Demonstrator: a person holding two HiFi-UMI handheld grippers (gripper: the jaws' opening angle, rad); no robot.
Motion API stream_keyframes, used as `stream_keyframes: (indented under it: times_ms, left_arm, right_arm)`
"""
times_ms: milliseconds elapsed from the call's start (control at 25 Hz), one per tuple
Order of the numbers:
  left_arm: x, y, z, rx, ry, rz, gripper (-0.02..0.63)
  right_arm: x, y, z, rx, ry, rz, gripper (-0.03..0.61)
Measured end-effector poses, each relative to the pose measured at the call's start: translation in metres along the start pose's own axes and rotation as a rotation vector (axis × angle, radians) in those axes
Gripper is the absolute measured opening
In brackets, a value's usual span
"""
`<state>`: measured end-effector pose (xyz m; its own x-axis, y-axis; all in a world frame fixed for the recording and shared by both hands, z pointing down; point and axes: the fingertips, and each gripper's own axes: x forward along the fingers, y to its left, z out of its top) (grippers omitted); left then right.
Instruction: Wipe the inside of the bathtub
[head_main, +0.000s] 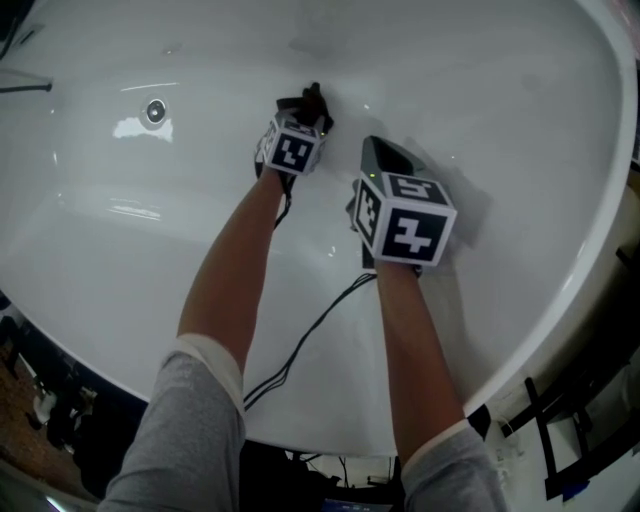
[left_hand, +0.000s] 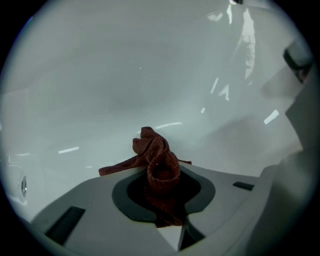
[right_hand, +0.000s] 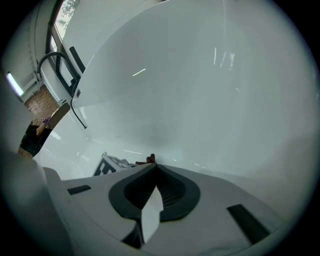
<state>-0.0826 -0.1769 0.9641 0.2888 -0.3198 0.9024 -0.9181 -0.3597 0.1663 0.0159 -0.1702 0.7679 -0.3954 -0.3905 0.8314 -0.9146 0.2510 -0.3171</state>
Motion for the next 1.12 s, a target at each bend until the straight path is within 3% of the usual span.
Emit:
stream_keyframes:
  times_ms: [440,680,920,1120]
  left_arm:
    - [-0.016,-0.071,-0.051,0.026,0.132,-0.042,0.087]
    - [-0.097,-0.092,-0.012,0.025,-0.022,-0.050,0.087]
    - [-0.234,-0.113,0.027,0.036,-0.135,-0.088,0.089]
    - [-0.353,-0.125,0.061,0.038,-0.245,-0.101,0.089]
  right_arm:
    - [-0.044,0.006,0.021,-0.013,-0.064,0.008,0.009]
    - [-0.106,0.021,0.058,-0.039,-0.131,0.005,0.009]
    - [-0.191,0.054,0.084,0.042,-0.168,0.091,0.009]
    - [-0.267,0.072,0.100,-0.014,-0.200,0.069,0.009]
